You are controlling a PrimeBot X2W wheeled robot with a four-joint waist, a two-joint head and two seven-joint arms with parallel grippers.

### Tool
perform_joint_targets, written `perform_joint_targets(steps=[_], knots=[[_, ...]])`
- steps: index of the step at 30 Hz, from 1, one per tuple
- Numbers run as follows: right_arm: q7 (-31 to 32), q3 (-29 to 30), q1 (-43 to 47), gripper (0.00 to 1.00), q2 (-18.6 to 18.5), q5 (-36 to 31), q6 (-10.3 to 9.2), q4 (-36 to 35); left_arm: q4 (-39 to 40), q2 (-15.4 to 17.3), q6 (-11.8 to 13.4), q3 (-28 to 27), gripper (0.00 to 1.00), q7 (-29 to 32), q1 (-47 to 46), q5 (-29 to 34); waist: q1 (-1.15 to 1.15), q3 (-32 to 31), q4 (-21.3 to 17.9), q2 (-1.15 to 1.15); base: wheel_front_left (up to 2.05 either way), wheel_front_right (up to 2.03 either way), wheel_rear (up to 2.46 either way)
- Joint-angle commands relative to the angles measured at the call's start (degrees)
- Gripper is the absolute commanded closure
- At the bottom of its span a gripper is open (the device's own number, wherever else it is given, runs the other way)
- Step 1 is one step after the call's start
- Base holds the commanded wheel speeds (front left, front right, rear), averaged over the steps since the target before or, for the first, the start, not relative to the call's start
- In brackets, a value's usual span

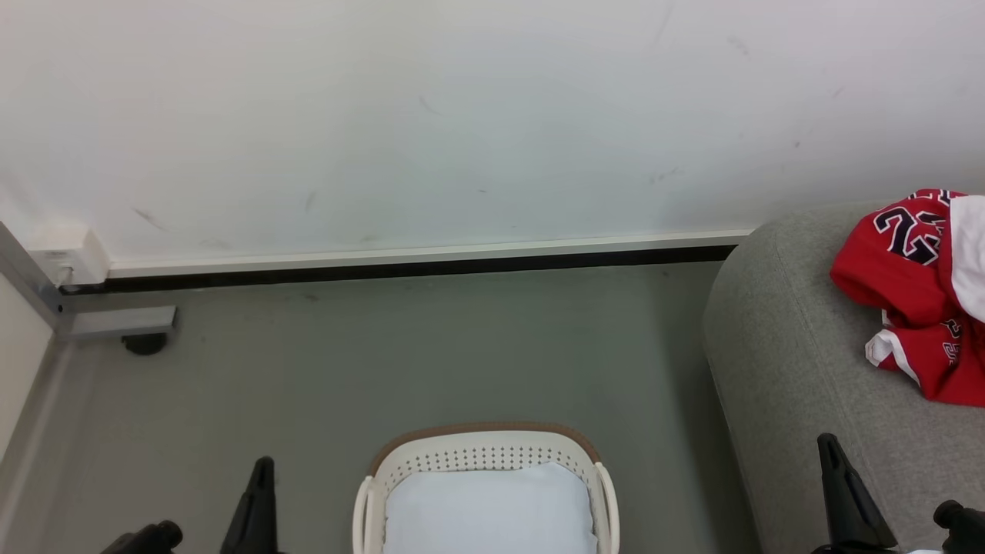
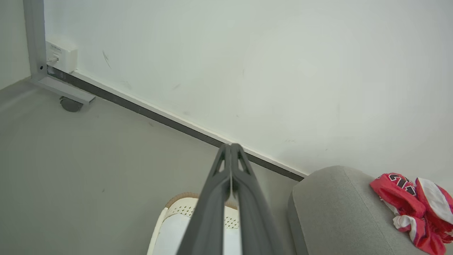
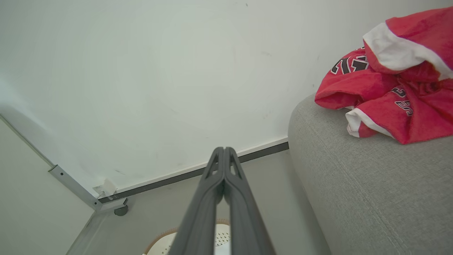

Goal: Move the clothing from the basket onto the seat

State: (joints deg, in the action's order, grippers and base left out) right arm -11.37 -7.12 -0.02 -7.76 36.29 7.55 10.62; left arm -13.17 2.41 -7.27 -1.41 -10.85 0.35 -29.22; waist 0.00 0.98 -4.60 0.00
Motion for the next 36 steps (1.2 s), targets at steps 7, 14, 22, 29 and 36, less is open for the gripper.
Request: perform_joint_targets(steps=[7,14,22,29,36], knots=[[1.81,1.56,-2.17,1.0,0.04,7.49,-0.02,-0.27,0.55,0.27,-0.07,-0.87,1.0,2.11,-2.0,-8.0,0.0,-0.06,0.32,0.0,0.0,0.0,0.0],[3.24,2.54,-2.63,1.0,0.32,12.89,-0.03,0.08,0.42,0.31,-0.09,-1.31,1.0,3.73,-2.5,-13.82,0.0,-0.11,0.62,0.0,0.0,0.0,0.0],[4.83,3.62,-3.11,1.0,0.67,18.44,-0.04,0.46,0.29,0.36,-0.12,-1.8,1.0,5.39,-3.08,-19.85,0.0,-0.17,0.95,0.0,0.0,0.0,0.0],[6.11,4.54,-3.46,1.0,0.99,22.96,-0.04,0.76,0.17,0.39,-0.14,-2.21,1.0,6.8,-3.51,-24.86,0.0,-0.22,1.25,0.0,0.0,0.0,0.0],[7.32,5.4,-3.88,1.0,1.28,27.12,-0.05,1.05,0.05,0.43,-0.16,-2.58,1.0,8.07,-3.93,-29.37,0.0,-0.27,1.54,0.0,0.0,0.0,0.0]])
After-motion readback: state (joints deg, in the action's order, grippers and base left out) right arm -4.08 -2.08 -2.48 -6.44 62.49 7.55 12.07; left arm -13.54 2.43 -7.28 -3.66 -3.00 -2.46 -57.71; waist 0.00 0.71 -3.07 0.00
